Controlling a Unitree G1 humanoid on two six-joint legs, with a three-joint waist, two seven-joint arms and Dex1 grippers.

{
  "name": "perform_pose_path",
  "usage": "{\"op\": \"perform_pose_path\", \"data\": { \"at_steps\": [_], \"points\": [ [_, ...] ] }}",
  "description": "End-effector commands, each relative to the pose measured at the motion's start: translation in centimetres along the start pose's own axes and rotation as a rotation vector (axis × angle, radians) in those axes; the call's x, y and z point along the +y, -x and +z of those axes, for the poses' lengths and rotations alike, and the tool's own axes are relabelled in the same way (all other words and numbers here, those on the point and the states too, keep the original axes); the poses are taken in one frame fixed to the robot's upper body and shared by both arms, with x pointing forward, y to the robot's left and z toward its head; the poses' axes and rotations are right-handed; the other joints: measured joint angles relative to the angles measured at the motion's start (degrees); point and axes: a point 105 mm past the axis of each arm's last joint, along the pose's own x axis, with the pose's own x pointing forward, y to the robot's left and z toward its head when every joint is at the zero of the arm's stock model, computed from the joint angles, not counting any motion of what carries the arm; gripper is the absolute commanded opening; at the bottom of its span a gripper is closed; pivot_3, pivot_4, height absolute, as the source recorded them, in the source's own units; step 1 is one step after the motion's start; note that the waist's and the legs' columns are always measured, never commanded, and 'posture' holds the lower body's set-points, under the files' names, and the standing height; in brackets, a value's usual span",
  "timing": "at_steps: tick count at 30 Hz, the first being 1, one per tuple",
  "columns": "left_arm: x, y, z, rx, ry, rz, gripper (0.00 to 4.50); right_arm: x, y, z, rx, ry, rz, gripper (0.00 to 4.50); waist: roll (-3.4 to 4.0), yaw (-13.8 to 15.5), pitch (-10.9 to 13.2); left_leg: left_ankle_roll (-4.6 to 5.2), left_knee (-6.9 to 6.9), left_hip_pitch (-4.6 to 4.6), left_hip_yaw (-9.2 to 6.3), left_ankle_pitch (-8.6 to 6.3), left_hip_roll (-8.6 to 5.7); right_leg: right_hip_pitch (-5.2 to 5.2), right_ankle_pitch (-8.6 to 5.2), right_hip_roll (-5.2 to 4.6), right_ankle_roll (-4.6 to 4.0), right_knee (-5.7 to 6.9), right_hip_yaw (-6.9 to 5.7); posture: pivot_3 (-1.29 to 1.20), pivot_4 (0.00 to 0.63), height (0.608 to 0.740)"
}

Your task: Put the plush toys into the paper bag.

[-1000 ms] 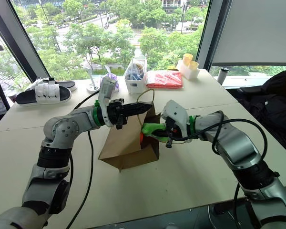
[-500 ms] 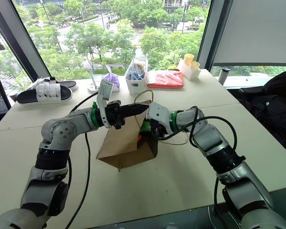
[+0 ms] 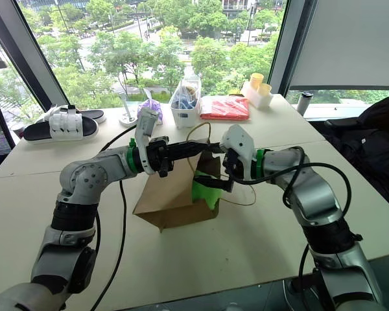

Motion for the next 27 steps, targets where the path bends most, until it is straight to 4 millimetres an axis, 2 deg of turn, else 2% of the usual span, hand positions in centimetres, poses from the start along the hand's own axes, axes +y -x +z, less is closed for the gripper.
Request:
{"op": "perform_pose_path", "data": {
  "at_steps": [1,2,5,7,9,13,23,25,27],
  "points": [
    [-0.6,-0.3,1.0,-0.021,-0.036,-0.028,0.00,-1.3,3.3,2.1,-0.118,-0.121,-0.146,4.48,0.00,0.0,0.0,0.00,0.00,0.00,0.00,0.00,0.00,0.00,0.00,0.00,0.00,0.00,0.00,0.00,0.150,0.740],
    [-0.5,-0.2,1.1,-0.027,-0.034,-0.024,0.00,-1.9,4.5,1.8,-0.129,-0.176,-0.209,4.48,0.00,0.1,0.0,0.00,0.00,-0.01,0.00,0.00,0.00,0.00,0.00,0.00,0.00,0.00,0.00,0.00,0.150,0.740],
    [-0.2,0.1,1.5,-0.039,-0.037,-0.012,0.00,-2.9,7.9,-1.7,-0.038,-0.347,-0.420,4.48,-0.11,0.9,-0.1,0.00,0.02,0.00,-0.04,0.00,-0.01,0.05,0.00,-0.01,0.00,-0.01,0.00,0.00,0.150,0.740],
    [-0.1,0.3,1.6,-0.046,-0.039,-0.005,0.00,-2.0,9.3,-4.4,0.013,-0.484,-0.514,4.48,-0.10,1.3,-0.1,0.02,-0.02,0.03,-0.03,-0.01,-0.01,0.06,0.00,0.00,-0.01,-0.02,0.01,0.00,0.150,0.740],
    [-0.1,0.5,1.8,-0.051,-0.041,0.000,0.00,-1.1,9.8,-5.9,0.015,-0.604,-0.573,4.48,-0.09,1.4,-0.1,0.02,-0.03,0.01,-0.03,-0.01,-0.01,0.04,0.00,-0.01,-0.01,-0.01,0.01,0.00,0.150,0.740],
    [0.0,0.7,1.9,-0.060,-0.041,0.007,0.00,0.2,9.4,-8.0,-0.068,-0.870,-0.682,4.48,-0.03,0.9,-0.1,-0.01,-0.02,0.08,0.10,0.01,0.05,0.01,0.03,0.01,-0.06,0.04,0.09,0.00,0.150,0.740],
    [-0.1,0.8,1.7,-0.065,-0.047,0.020,0.00,1.3,7.2,-11.8,-0.103,-1.165,-0.771,4.48,0.02,1.1,-0.1,-0.05,-0.04,0.13,0.10,0.04,0.04,0.00,0.07,0.07,-0.11,0.12,0.11,0.00,0.150,0.740],
    [-0.1,0.8,1.7,-0.066,-0.050,0.025,0.00,0.9,7.0,-11.0,-0.190,-1.187,-0.759,3.94,0.03,0.9,-0.1,-0.06,-0.06,0.12,0.10,0.04,0.05,-0.03,0.07,0.10,-0.11,0.14,0.11,0.00,0.150,0.740],
    [-0.1,0.8,1.7,-0.067,-0.050,0.026,0.00,0.7,6.9,-10.3,-0.243,-1.190,-0.739,3.11,0.05,0.8,-0.1,-0.06,-0.07,0.11,0.10,0.05,0.06,-0.07,0.07,0.12,-0.11,0.15,0.12,0.00,0.150,0.740]
  ]
}}
